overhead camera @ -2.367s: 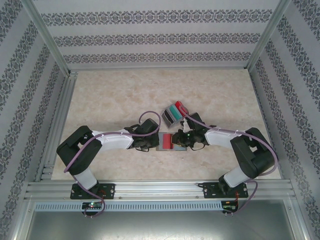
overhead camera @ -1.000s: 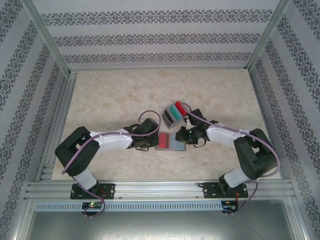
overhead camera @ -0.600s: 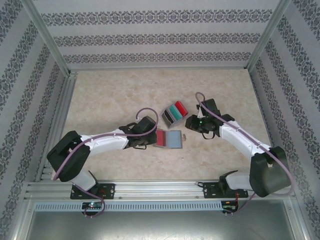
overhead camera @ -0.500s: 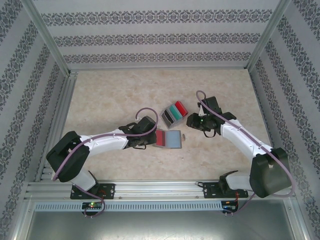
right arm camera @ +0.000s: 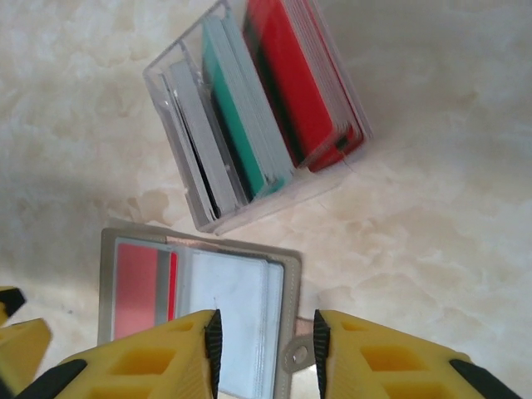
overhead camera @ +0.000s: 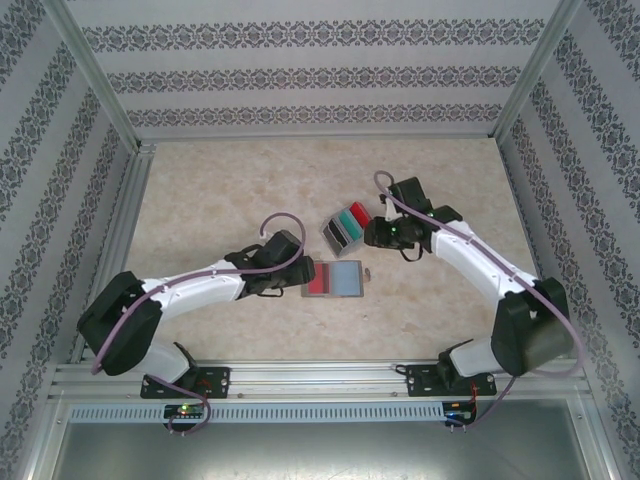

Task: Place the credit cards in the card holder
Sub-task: Insert the credit card into the card slot, then pick up the credit card from the storage box.

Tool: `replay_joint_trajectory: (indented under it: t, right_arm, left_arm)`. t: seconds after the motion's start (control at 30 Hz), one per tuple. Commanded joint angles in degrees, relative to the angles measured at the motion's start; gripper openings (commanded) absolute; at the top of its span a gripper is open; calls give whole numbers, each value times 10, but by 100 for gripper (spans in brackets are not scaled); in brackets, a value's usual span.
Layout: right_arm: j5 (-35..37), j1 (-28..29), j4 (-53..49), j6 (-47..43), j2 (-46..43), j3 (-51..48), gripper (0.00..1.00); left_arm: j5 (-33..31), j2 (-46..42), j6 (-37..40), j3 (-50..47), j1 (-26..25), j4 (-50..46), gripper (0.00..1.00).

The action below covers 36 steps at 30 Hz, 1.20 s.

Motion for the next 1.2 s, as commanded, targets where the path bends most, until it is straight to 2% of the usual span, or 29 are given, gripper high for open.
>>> replay_joint_trajectory:
  t: [0.0,0.03,0.07,0.33,0.5,0.73,1.03,1.17]
  right_arm:
    - [64,23,-66,-52,45,65,35]
    - [63,27,-72,-61,57,78,35]
    - [66,33,-76,-68,70,92,35]
    - [121,62,-125,-93,166,199,33]
    - [154,73,-146,-104,218,248,34]
    - [174,82,-166,-117,278,300,36]
    - [278,109,-216,-143,350,371,35]
    - [293,114,-218,-152,368,378,34]
  left_arm:
    - [-26,-14,25,13,18,8,89]
    - [-27,-15,26,14,22,17,97]
    - [-25,-17,28,15,27,31,99]
    - [-10,-19,20,22,64,96,99]
    - [48,-19,3,-7,77,178,99]
    - [53,-19,-10,-13,80,181,99]
    - [57,-24,-16,-21,84,165,99]
    - [54,-29,-18,-29,84,166,99]
